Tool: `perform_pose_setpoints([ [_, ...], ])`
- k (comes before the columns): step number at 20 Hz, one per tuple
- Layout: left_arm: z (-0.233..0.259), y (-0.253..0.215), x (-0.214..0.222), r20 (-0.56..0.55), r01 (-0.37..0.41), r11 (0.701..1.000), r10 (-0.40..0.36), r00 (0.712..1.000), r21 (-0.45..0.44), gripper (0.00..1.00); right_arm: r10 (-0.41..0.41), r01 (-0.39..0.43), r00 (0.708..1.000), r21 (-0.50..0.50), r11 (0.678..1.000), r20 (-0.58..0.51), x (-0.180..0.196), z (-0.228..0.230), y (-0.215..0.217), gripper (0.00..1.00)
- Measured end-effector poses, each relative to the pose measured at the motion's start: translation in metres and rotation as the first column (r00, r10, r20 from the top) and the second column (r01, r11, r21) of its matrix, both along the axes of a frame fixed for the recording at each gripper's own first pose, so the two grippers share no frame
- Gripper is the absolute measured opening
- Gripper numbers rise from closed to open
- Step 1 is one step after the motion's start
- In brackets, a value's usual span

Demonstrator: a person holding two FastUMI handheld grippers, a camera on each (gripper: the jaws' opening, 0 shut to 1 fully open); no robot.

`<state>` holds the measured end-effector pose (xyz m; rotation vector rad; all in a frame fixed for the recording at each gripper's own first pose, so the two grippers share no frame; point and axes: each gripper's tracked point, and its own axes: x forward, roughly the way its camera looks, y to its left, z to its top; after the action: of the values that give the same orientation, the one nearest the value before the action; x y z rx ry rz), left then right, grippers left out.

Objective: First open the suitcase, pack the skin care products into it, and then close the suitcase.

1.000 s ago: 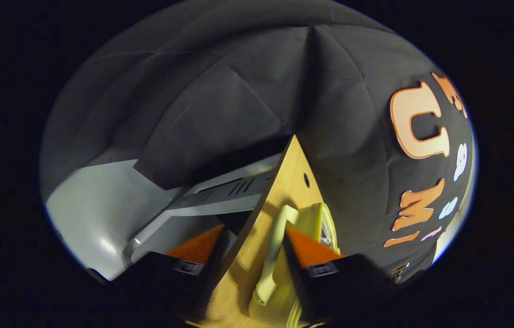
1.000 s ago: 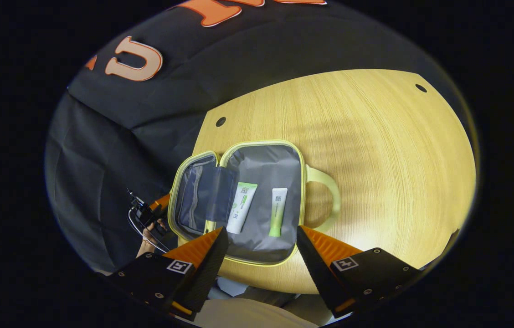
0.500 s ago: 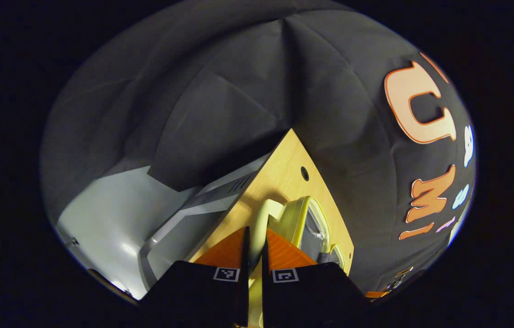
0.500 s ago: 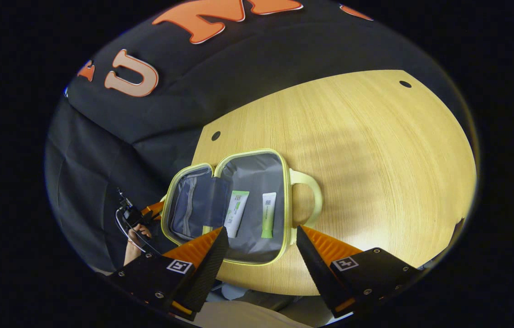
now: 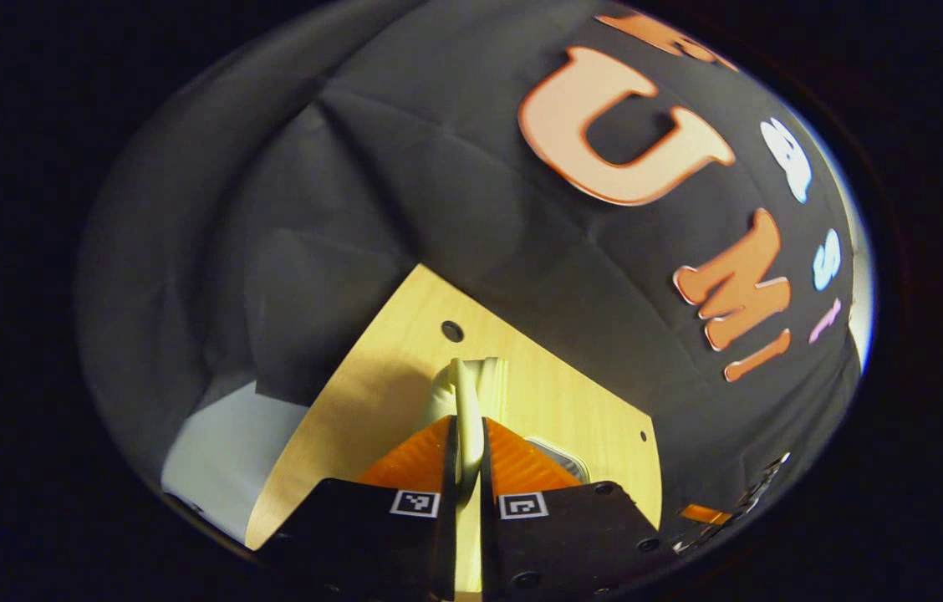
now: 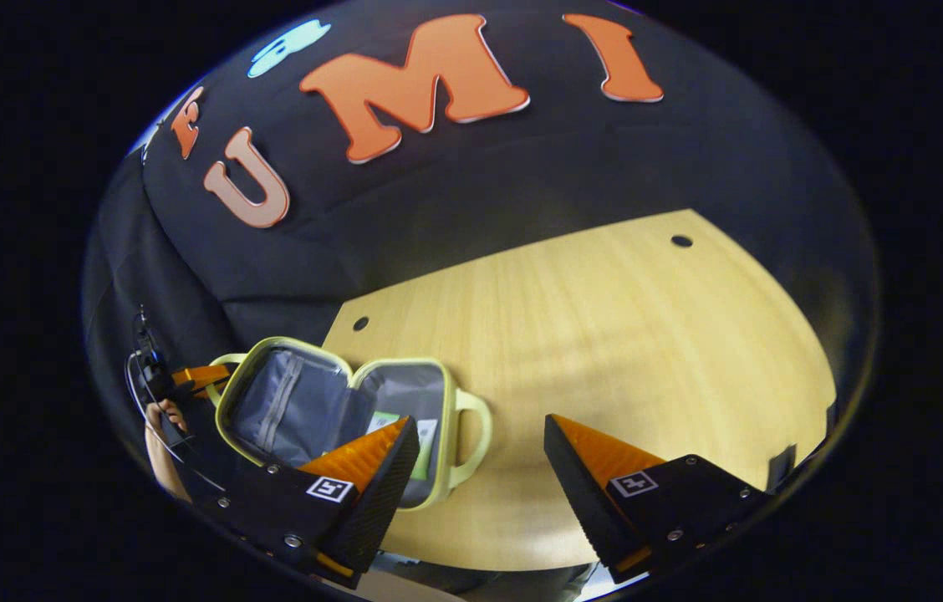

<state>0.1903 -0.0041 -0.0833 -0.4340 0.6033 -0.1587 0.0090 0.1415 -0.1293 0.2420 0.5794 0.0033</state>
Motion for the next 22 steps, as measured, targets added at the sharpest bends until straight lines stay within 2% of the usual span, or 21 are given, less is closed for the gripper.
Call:
perform_pose_setpoints([
  [6,0.039,-0.1,-0.02,0.077,0.099,0.983,-0.112,0.991,0.153,0.12,-0.104,0.119,0.975,-0.066,0.991,0.198,-0.014,0.063,-0.096,0.95],
  [10,0.037,-0.175,-0.036,0.09,0.161,0.951,-0.19,0.978,0.264,0.12,-0.098,0.146,0.946,-0.137,0.98,0.31,-0.027,0.091,-0.146,0.95],
  [12,0.028,-0.211,-0.042,0.078,0.167,0.94,-0.198,0.977,0.297,0.12,-0.086,0.154,0.936,-0.176,0.972,0.342,-0.036,0.097,-0.167,0.95],
  [17,-0.007,-0.293,-0.061,0.04,0.225,0.907,-0.256,0.966,0.356,0.12,-0.041,0.115,0.932,-0.185,0.976,0.359,-0.046,0.094,-0.196,0.96],
  [22,-0.066,-0.364,-0.068,-0.051,0.315,0.86,-0.322,0.945,0.401,0.12,-0.021,0.089,0.948,-0.198,0.976,0.318,-0.057,0.072,-0.214,0.96],
])
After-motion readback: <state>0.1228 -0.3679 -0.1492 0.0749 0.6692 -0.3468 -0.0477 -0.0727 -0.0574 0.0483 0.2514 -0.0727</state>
